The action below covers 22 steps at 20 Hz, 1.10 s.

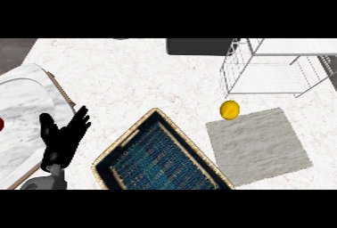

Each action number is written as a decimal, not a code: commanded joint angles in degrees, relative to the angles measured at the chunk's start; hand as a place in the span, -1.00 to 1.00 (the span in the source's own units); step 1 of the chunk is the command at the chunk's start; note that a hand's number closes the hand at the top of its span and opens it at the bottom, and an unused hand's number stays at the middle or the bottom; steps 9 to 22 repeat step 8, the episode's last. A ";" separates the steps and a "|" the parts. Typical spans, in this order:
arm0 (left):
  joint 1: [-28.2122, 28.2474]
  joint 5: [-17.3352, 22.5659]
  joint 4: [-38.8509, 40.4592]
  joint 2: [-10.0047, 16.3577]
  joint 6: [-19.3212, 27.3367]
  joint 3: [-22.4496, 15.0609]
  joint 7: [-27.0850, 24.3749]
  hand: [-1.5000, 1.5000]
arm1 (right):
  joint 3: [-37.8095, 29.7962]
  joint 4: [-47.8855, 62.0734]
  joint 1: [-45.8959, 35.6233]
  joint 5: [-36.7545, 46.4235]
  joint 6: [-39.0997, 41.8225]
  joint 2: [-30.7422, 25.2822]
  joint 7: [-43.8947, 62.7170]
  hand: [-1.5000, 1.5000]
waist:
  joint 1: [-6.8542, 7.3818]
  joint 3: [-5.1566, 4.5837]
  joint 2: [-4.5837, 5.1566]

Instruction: Pick the bell pepper from the placemat and place it in the tiered shelf

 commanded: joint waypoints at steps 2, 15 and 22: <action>-1.41 0.61 1.65 0.83 -0.39 1.39 -0.30 0.00 | -4.78 4.09 3.82 -4.10 4.50 -7.44 -2.91 -1.00 | 0.00 0.06 0.24; -1.29 0.46 1.91 1.36 -1.26 1.26 -0.65 0.00 | -6.69 7.81 8.96 -6.71 15.75 -15.15 -5.09 -1.00 | 0.06 0.11 0.21; -1.29 0.46 1.91 1.36 -1.26 1.26 -0.65 0.00 | -6.69 7.81 8.96 -6.71 15.75 -15.15 -5.09 -1.00 | 0.06 0.11 0.21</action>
